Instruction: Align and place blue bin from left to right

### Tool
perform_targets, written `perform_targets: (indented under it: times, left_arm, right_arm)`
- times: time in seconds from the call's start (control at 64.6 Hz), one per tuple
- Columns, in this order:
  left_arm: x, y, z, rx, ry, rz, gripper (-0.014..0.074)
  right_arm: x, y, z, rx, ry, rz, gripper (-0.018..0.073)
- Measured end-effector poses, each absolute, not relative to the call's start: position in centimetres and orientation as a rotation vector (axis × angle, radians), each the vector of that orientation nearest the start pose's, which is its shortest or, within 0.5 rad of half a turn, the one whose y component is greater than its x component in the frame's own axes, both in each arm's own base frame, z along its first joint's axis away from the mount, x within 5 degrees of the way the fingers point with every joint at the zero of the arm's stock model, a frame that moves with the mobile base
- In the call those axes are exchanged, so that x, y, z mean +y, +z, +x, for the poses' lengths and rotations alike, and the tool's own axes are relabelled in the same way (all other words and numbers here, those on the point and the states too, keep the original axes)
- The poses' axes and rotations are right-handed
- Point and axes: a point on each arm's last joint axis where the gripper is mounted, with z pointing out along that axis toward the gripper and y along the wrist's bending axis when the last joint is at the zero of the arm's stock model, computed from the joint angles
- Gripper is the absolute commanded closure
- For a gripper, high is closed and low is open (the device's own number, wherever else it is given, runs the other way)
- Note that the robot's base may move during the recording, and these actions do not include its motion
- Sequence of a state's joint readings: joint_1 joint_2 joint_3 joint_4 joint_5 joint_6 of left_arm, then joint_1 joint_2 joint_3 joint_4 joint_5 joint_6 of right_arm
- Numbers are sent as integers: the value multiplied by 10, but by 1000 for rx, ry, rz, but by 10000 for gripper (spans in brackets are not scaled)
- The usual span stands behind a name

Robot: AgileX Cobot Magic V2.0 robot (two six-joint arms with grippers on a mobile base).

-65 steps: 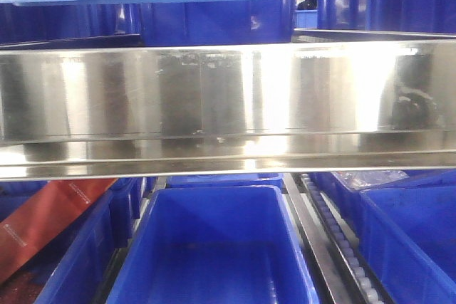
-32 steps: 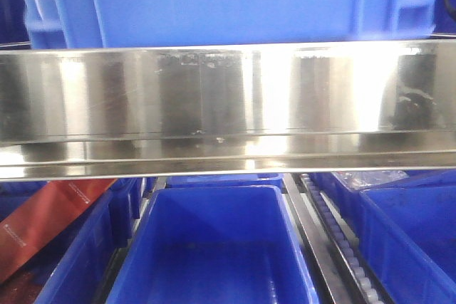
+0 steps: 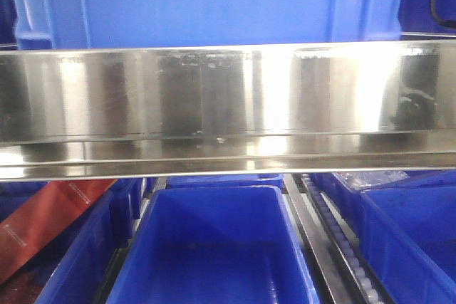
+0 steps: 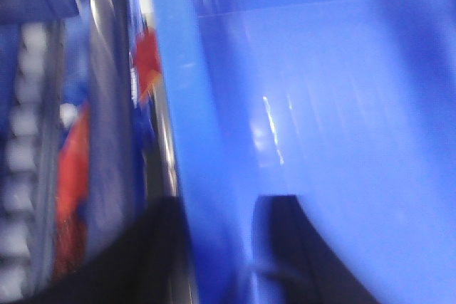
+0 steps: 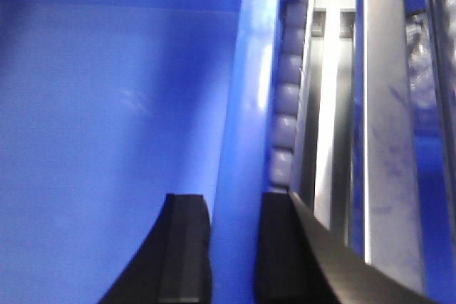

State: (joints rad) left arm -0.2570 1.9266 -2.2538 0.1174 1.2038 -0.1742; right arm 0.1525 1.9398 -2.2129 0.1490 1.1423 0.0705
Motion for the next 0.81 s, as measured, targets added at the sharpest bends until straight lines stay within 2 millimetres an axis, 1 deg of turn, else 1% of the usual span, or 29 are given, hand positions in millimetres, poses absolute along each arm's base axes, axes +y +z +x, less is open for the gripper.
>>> perform_targets:
  times: [0.062, 0.077, 0.139, 0.201, 0.31, 0.372, 0.449, 0.496, 0.542, 0.573, 0.604, 0.666, 0.681, 0.759, 0.79, 0.805]
  left_arm:
    - [-97, 435, 407, 2329, -64, 99, -39]
    - [-97, 436, 407, 2327, -64, 99, -24]
    - [-97, 436, 407, 2324, -65, 99, 15]
    - [-96, 436, 407, 2324, -63, 99, 41]
    - [-96, 437, 405, 2330, -62, 98, 41]
    - [-95, 441, 401, 2328, -62, 96, 41]
    - [-93, 451, 393, 2310, -67, 93, 50]
    - [-91, 458, 387, 2294, -68, 91, 64]
    - [-88, 470, 376, 2268, -72, 87, 97]
    - [-86, 476, 370, 2254, -74, 87, 128]
    - [-84, 486, 362, 2229, -77, 84, 188]
    - [-81, 499, 349, 2195, -82, 84, 305]
    - [-79, 503, 344, 2184, -83, 86, 349]
    - [-76, 514, 332, 2154, -88, 84, 520]
    - [-75, 519, 327, 2140, -91, 83, 583]
    - [-74, 521, 325, 2133, -93, 82, 628]
  right_arm:
    - [77, 419, 423, 2344, 294, -101, 201]
    - [77, 419, 423, 2341, 293, -104, 134]
    - [76, 423, 422, 2323, 279, -111, -15]
    - [76, 427, 420, 2310, 273, -116, -8]
    - [75, 432, 416, 2297, 263, -116, 2]
    - [74, 437, 412, 2289, 260, -117, 16]
    - [72, 447, 404, 2267, 258, -121, 65]
    - [71, 456, 396, 2251, 259, -122, 112]
    - [70, 466, 387, 2231, 261, -124, 188]
    - [68, 473, 380, 2216, 257, -125, 255]
    - [66, 480, 373, 2205, 244, -125, 344]
    - [63, 492, 359, 2185, 222, -126, 468]
    - [62, 495, 356, 2183, 216, -126, 503]
    - [57, 503, 344, 2181, 174, -125, 596]
    - [55, 507, 338, 2179, 153, -123, 621]
    - [54, 509, 335, 2173, 144, -121, 620]
